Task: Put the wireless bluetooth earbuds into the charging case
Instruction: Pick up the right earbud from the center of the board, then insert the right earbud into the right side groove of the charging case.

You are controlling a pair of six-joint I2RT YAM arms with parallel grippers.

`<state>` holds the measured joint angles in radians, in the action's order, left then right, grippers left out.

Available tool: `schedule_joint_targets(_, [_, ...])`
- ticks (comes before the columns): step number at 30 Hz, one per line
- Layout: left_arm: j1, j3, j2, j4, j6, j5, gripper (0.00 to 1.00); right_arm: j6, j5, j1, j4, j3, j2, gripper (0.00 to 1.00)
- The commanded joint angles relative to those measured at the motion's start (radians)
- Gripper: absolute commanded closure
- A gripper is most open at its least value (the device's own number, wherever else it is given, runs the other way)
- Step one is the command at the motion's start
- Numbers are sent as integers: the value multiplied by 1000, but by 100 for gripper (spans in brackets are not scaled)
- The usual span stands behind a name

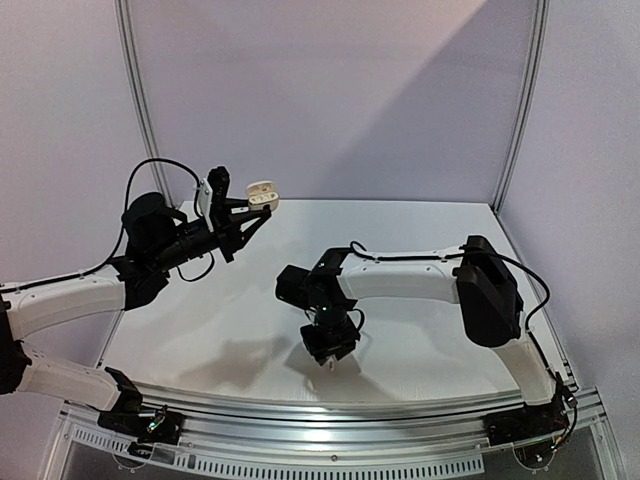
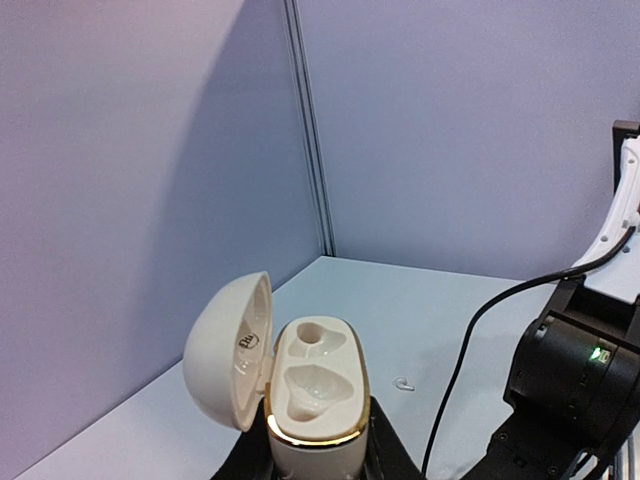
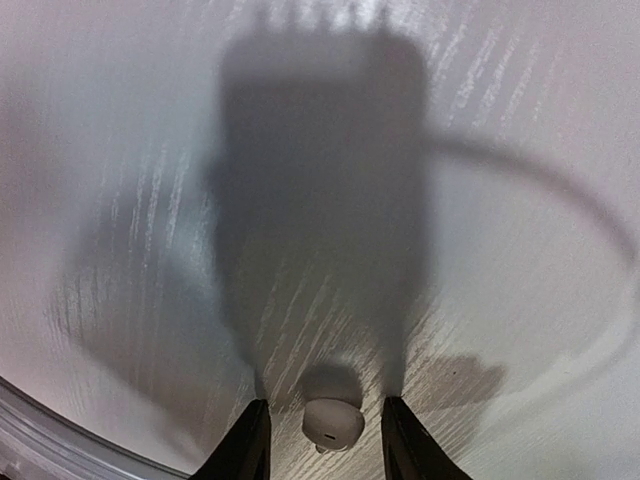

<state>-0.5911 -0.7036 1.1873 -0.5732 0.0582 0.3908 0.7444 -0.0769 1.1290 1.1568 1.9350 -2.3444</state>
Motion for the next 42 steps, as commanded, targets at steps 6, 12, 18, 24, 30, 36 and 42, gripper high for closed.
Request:
schedule_joint_targets(6, [10,11,9,-16,-3,9,100,0,18,8,6,13,-46,72])
schedule_joint_targets(12, [11,11,9,-21,-3,11,100,-3,22,8,11,11,-46,80])
schedule_joint_targets(18, [11,13,8,-16,-1,10,100,-14,32,7,10,16,-38,93])
schedule_joint_targets(24, [11,13,8,-18,-5,11,100,-43,68,-10,-30,17,26,99])
schedule_joint_targets(30, [11,13,4,-21,-3,8,100,-163,228,-46,-175,12,229,100])
schedule_joint_targets(36, [11,9,0,-33,1,6,100,-397,322,-46,-453,-68,524,100])
schedule_joint_targets(42, [9,-6,13,-72,18,68,100,-534,279,-45,-833,-166,709,100])
